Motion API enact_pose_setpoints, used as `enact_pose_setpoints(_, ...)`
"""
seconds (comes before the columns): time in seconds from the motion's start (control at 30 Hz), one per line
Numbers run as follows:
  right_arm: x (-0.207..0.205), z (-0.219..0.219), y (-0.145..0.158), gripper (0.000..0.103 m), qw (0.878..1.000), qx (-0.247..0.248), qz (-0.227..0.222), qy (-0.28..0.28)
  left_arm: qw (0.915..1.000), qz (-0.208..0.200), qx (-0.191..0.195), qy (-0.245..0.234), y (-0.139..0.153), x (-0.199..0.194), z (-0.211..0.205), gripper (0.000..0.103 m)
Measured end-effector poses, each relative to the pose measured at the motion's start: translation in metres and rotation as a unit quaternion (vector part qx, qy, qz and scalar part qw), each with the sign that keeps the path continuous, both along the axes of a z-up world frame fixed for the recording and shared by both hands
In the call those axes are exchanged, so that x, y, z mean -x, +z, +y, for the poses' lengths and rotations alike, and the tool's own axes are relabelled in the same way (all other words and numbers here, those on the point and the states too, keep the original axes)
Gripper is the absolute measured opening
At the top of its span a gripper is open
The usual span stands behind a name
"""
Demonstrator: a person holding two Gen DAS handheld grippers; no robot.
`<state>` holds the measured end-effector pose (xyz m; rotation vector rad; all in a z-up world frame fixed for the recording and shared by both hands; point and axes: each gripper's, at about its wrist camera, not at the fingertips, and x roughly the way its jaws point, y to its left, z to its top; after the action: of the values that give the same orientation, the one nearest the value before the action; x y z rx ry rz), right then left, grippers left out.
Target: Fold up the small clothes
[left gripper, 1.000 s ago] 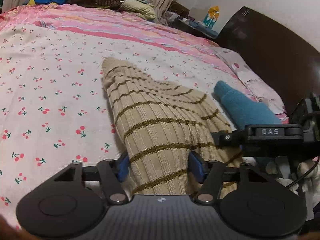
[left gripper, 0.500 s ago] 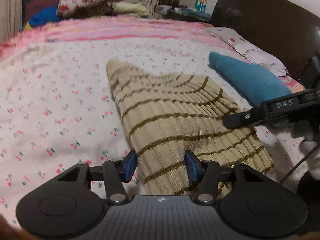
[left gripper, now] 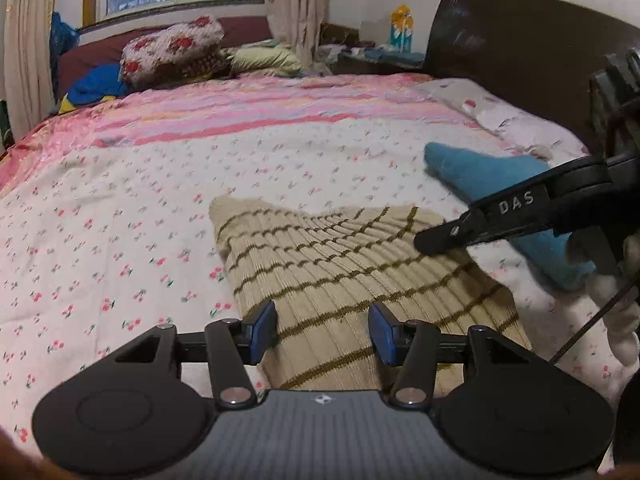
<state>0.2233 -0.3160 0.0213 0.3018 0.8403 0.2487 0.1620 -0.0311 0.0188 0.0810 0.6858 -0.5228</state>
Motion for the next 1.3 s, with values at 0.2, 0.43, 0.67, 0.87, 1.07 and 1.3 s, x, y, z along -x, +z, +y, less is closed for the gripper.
enact_pose_setpoints(0.2,-0.005,-0.021,-0.016,0.012,0.999,0.022,0.021,-0.028,0.9999,0.01,-0.009,-0.004,-0.013,-0.006,-0.009,0.057)
enact_pose_setpoints(0.43,0.016,-0.005,0.009,0.019,0.998,0.057,-0.014,-0.03,0.9996,0.011,-0.022,0.013,-0.008,0.003,-0.008,0.058)
enact_pose_setpoints(0.67,0.07,0.028,0.013,0.019,0.996,0.065,-0.018,0.052,0.999,0.017,-0.035,0.022,-0.006,0.017,-0.008,0.058)
enact_pose_setpoints(0.87,0.067,0.026,-0.018,0.007,0.992,0.118,0.022,0.032,0.9971,0.038,-0.061,0.026,-0.015,0.029,-0.01,0.058)
enact_pose_setpoints(1.07,0.086,0.038,0.008,0.015,0.99,0.139,-0.012,0.029,0.997,0.039,-0.059,0.032,-0.011,0.046,-0.005,0.058)
enact_pose_setpoints(1.3,0.096,0.041,-0.002,0.02,0.985,0.172,0.004,0.006,0.9962,0.039,-0.065,0.042,-0.007,0.062,-0.003,0.061)
